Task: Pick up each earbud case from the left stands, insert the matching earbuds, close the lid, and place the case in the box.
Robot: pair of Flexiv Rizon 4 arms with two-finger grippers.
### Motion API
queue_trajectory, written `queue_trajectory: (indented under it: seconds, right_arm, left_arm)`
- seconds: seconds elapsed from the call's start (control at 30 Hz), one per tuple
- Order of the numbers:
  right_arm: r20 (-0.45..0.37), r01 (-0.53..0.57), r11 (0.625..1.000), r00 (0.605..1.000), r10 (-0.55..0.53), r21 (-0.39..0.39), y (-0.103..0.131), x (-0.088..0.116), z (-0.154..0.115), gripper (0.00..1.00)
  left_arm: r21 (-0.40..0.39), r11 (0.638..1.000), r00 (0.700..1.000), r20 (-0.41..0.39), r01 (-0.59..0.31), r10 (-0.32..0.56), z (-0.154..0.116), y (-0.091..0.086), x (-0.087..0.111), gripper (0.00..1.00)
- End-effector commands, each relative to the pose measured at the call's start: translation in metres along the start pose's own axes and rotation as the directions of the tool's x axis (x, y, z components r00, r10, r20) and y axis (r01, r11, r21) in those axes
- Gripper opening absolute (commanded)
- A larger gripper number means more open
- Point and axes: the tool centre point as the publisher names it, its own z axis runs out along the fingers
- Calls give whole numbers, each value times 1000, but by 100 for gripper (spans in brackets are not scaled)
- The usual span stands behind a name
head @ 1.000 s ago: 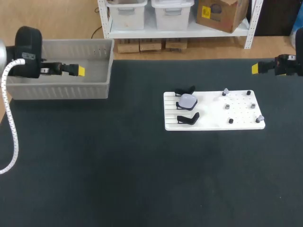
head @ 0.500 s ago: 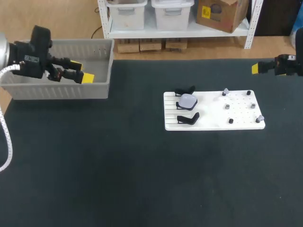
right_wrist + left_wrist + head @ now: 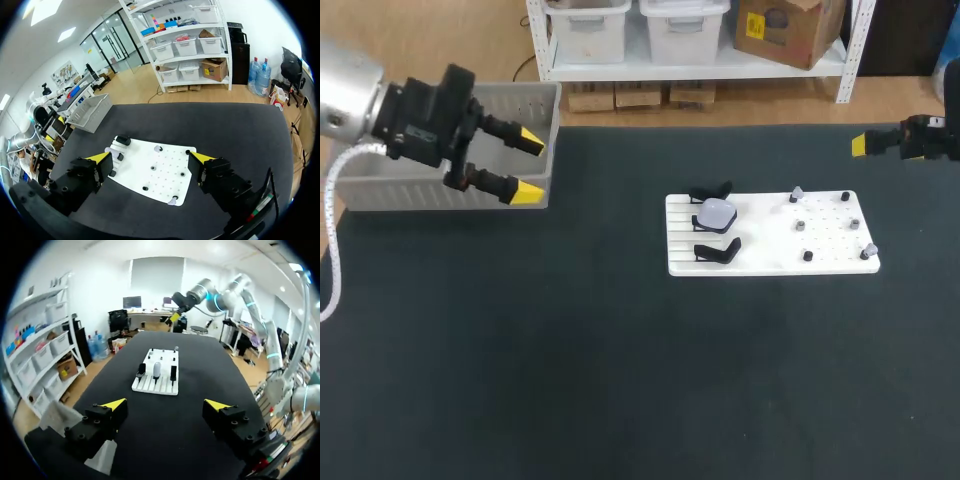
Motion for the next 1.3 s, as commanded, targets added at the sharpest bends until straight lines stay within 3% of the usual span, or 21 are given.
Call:
queue_trajectory:
  seconds: [0.03, 0.47, 0.63, 0.83, 1.0, 1.3]
  right_arm:
    - [0, 1, 1000, 1000, -1, -2, -1, 0, 0, 100]
    - [0, 1, 1000, 1000, -1, -2, -1, 0, 0, 100]
    - [0, 1, 1000, 1000, -1, -2, -1, 0, 0, 100]
    - [0, 1, 1000, 1000, -1, -2, -1, 0, 0, 100]
    - [0, 1, 1000, 1000, -1, -2, -1, 0, 0, 100]
    - [0, 1, 1000, 1000, -1, -2, -1, 0, 0, 100]
  left_arm:
    - [123, 991, 998, -11, -60, 62, 3, 8, -2, 100]
    - [107, 993, 999, -3, -53, 53, 4, 6, 2, 100]
    - [65, 994, 995, 45, -87, 84, 23, -3, 2, 100]
    - [64, 993, 995, 49, -95, 92, 51, -10, 2, 100]
    - [75, 991, 990, 99, -107, 100, 72, -14, 0, 100]
    - [92, 990, 980, 177, -105, 88, 105, -10, -7, 100]
